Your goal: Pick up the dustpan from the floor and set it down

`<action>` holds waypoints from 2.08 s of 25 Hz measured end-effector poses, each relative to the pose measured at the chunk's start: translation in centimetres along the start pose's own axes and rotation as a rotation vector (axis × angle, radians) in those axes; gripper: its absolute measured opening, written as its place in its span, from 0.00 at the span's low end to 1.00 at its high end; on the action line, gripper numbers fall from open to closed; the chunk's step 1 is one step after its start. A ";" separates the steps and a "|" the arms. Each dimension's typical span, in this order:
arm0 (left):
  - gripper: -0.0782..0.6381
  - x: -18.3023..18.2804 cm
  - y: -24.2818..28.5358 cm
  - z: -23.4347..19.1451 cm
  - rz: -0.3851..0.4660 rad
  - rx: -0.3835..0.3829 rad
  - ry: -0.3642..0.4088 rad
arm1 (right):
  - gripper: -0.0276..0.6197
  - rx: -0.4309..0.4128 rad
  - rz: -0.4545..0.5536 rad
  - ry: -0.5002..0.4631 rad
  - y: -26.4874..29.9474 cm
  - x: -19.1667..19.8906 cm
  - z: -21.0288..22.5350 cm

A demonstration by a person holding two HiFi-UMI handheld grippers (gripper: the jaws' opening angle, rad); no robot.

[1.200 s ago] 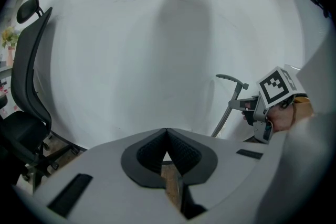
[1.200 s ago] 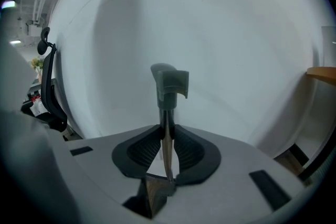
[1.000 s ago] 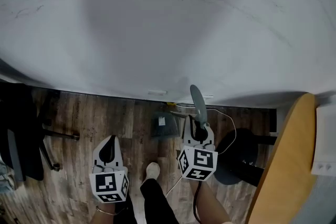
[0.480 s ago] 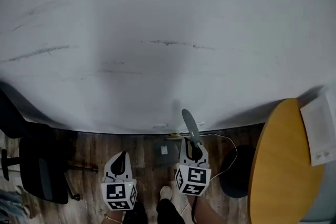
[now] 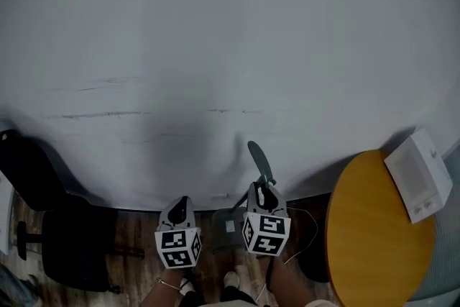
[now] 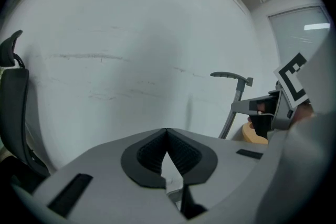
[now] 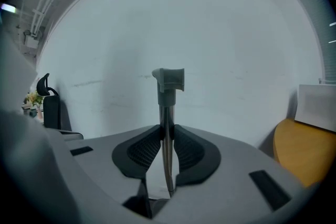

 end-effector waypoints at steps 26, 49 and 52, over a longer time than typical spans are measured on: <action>0.12 -4.9 -2.6 -0.5 0.118 -0.064 0.053 | 0.19 -0.089 0.042 -0.039 -2.2 -4.1 -2.2; 0.12 -4.4 -10.7 -17.7 0.130 -0.013 0.108 | 0.19 -0.041 -0.008 -0.028 -4.3 -1.0 -20.3; 0.12 -4.3 -11.8 -19.6 0.125 -0.001 0.120 | 0.19 -0.037 -0.017 -0.022 -4.6 -0.5 -22.4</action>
Point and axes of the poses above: the fingertips, and each gripper's own axes: y forward along the fingers, z to its right, x out of its underside, the point moved 8 cm from there along -y, backward along the fingers, and after that the axes turned 4 degrees about x, right-handed, at the moved point
